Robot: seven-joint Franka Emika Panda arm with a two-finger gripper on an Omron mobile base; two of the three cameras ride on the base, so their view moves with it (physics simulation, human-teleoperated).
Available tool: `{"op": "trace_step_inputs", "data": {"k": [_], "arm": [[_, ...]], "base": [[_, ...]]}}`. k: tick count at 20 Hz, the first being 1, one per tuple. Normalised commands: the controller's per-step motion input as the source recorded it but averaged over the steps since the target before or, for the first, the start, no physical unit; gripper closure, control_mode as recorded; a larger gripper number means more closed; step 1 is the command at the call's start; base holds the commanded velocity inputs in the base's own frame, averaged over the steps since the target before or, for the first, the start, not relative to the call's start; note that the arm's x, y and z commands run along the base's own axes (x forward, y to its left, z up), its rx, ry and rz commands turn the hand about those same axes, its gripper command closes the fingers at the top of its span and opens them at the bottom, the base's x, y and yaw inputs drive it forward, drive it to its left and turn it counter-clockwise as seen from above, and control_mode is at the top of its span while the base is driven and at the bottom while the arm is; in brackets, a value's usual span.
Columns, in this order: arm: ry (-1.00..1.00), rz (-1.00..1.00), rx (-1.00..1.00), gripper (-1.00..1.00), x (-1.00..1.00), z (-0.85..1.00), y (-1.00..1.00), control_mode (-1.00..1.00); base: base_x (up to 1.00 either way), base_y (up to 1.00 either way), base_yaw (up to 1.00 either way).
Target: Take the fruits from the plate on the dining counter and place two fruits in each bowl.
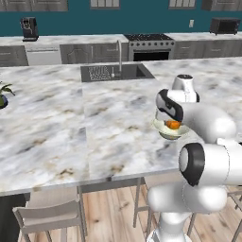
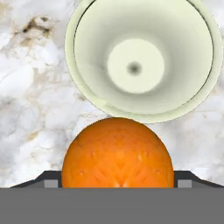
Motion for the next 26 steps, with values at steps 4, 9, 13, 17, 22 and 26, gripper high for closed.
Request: {"op": "trace_step_inputs", "data": {"k": [4, 9, 13, 17, 22, 26], "arm": [[0.11, 0.0, 0.02, 1.0, 0.95, -0.33, -0.47, -1.0], [0.19, 0.0, 0.0, 1.0, 0.78, -0.58, -0.28, -1.0], [0.16, 0.0, 0.0, 1.0, 0.72, -0.68, -0.16, -1.0], [0.02, 0.0, 0.03, 1.0, 0.59, -0.44, -0.32, -1.0], [0.0, 0.0, 0.01, 1.0, 0.04, -0.5, -0.26, -1.0], [-0.03, 0.0, 0.0, 1.0, 0.0, -0.53, -0.01, -1.0]], "base": [[0.0, 0.0, 0.0], [0.0, 0.0, 0.0], [0.0, 0.0, 0.0], [0.0, 0.0, 0.0], [0.0, 0.0, 0.0], [0.0, 0.0, 0.0]]}}
